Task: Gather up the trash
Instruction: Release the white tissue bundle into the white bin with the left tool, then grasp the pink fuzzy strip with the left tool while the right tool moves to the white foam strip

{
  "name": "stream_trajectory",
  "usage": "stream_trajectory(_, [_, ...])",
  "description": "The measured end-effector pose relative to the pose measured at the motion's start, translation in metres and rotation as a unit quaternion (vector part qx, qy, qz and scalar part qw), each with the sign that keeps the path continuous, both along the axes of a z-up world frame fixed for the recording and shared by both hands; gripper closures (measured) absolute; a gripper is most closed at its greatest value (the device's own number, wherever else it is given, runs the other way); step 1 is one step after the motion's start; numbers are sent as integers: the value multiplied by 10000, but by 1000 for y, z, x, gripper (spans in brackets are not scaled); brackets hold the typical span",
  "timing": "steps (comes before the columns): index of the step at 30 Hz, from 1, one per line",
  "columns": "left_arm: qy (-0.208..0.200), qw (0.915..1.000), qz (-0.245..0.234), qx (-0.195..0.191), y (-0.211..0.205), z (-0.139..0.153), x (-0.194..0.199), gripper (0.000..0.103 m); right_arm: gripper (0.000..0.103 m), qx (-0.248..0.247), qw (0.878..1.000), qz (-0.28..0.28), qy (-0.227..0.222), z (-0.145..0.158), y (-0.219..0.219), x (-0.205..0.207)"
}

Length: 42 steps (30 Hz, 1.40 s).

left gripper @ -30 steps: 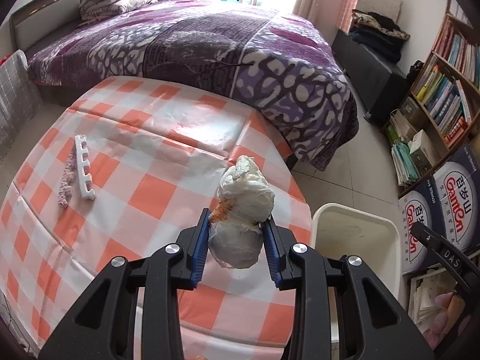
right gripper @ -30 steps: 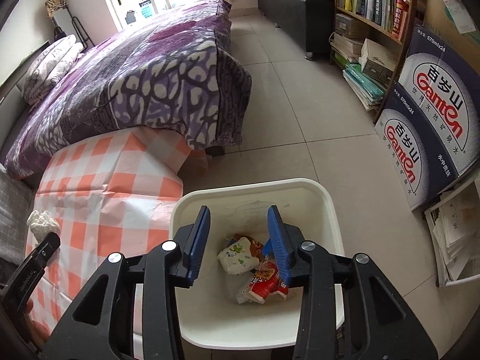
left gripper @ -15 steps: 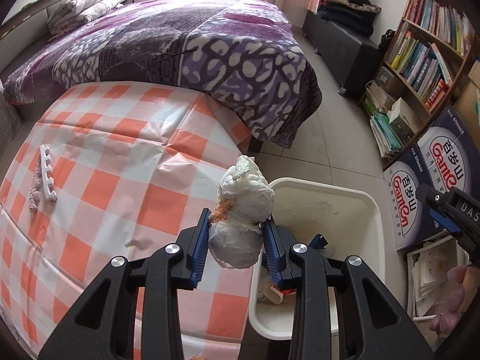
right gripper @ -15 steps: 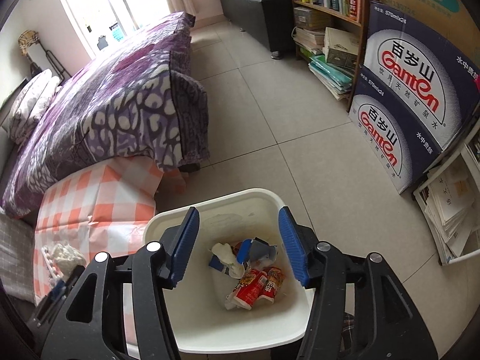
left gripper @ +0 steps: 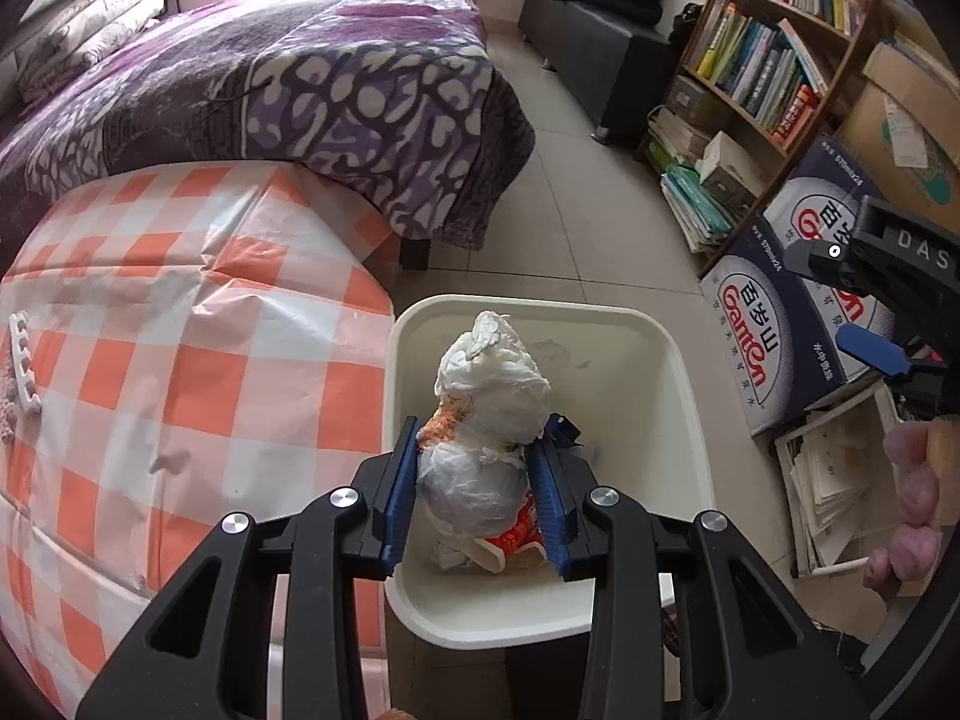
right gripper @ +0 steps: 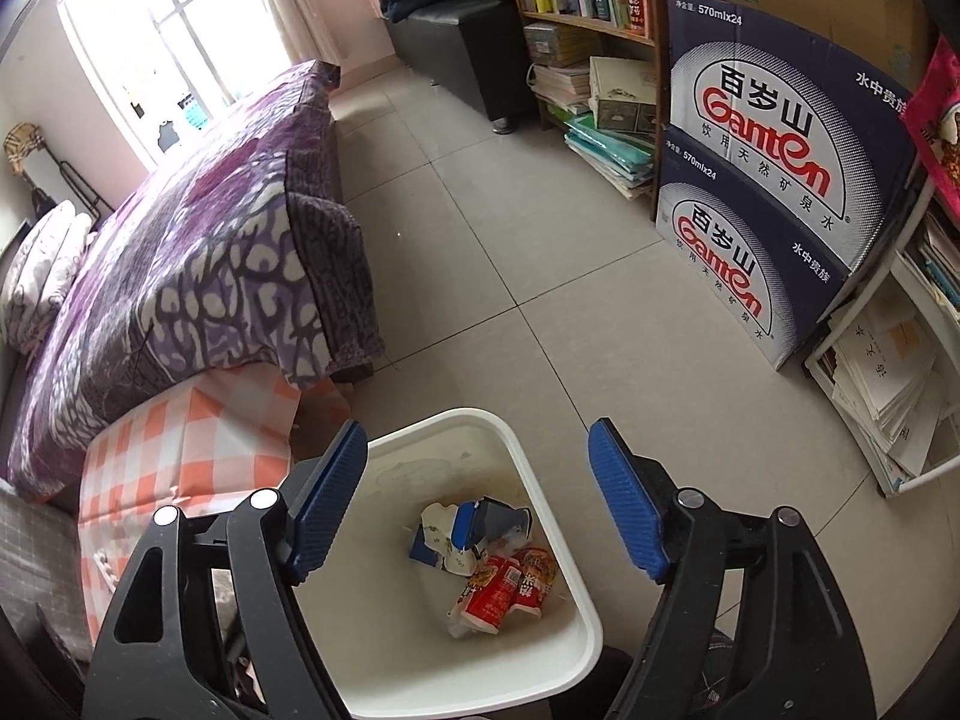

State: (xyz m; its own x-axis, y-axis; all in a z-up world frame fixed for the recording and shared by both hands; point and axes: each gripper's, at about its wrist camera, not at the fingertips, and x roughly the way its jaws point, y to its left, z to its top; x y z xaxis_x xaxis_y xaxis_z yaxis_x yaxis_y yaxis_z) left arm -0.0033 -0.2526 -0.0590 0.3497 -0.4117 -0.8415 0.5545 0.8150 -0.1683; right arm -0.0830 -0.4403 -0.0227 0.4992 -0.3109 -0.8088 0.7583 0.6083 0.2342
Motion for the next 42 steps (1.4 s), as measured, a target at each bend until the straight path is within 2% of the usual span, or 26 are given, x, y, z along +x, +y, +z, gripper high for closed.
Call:
stream_trajectory(3, [-27, 10000, -37, -64, 0, 4, -2, 47, 27, 1, 10000, -9, -13, 1, 1, 1])
stream_trajectory(16, [-280, 9985, 443, 184, 34, 6, 14, 44, 19, -93, 9995, 288, 74, -1, 36, 26])
stream_trajectory(28, [-142, 9920, 1146, 512, 93, -18, 45, 42, 11, -283, 9967, 693, 316, -10, 80, 57])
stream_trajectory(30, [-123, 9895, 1300, 621, 105, -23, 51, 40, 8, -307, 9960, 754, 375, -13, 89, 64])
stream_trajectory(35, [18, 9832, 1644, 798, 138, -37, 67, 39, 7, -280, 9927, 1034, 553, -21, 113, 81])
stream_trajectory(42, [110, 9677, 2189, 1244, 191, -60, 87, 39, 7, -249, 9865, 1451, 721, -32, 150, 105])
